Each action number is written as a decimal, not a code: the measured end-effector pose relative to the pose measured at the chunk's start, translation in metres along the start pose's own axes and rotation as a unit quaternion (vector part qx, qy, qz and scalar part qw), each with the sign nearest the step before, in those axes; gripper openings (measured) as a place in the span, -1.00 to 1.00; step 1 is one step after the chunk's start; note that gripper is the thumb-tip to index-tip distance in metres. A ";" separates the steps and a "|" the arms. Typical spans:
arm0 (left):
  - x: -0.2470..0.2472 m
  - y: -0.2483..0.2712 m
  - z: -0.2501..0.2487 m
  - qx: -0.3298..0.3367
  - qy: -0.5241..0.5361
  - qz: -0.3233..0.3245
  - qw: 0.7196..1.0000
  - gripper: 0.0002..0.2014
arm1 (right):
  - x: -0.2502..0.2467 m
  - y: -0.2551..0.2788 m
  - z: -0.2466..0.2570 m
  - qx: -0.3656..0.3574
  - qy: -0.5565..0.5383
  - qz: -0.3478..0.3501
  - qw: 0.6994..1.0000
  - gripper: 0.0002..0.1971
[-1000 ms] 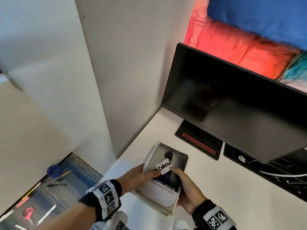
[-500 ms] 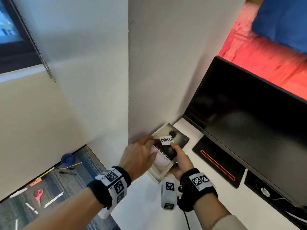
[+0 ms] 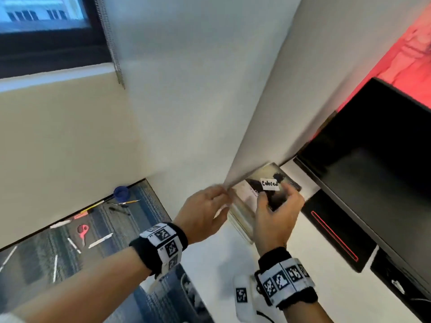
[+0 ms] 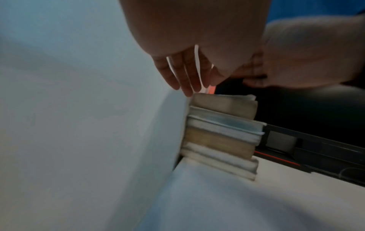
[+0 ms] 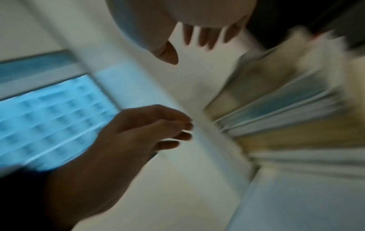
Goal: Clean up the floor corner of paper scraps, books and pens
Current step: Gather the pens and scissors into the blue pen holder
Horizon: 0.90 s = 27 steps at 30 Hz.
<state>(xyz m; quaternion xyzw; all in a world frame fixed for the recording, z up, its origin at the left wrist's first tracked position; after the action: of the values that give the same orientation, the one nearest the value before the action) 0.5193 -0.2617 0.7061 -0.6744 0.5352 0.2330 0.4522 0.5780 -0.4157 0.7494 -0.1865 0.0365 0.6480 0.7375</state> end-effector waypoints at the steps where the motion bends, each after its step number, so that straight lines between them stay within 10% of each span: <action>1: -0.007 0.014 0.012 -0.019 0.004 0.004 1.000 -0.80 | 0.013 0.019 0.011 -0.078 0.005 0.041 0.996 -0.65; 8: -0.060 0.140 0.124 -0.268 -0.035 0.298 0.916 -0.72 | 0.141 0.128 0.020 -0.214 0.067 0.396 0.891 -0.93; 19: -0.157 0.334 0.313 -0.482 0.009 0.249 0.840 -0.82 | 0.353 0.244 -0.027 -0.118 0.306 0.633 0.701 -0.97; 27: -0.063 0.425 0.464 -0.525 -0.013 0.239 0.817 -0.81 | 0.485 0.282 -0.183 -0.091 0.370 0.635 0.672 -0.95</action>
<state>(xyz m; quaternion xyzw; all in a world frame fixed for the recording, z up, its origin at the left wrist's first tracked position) 0.1820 0.1617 0.3797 -0.6571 0.4704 0.5881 -0.0336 0.4151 0.0082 0.3715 -0.4089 0.3565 0.8384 0.0535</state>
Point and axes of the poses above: each hand's wrist, its own y-axis away from the middle knuckle, its own x-axis out of the palm, z = x × y, the point moved 2 cm from there along -y, towards the middle knuckle
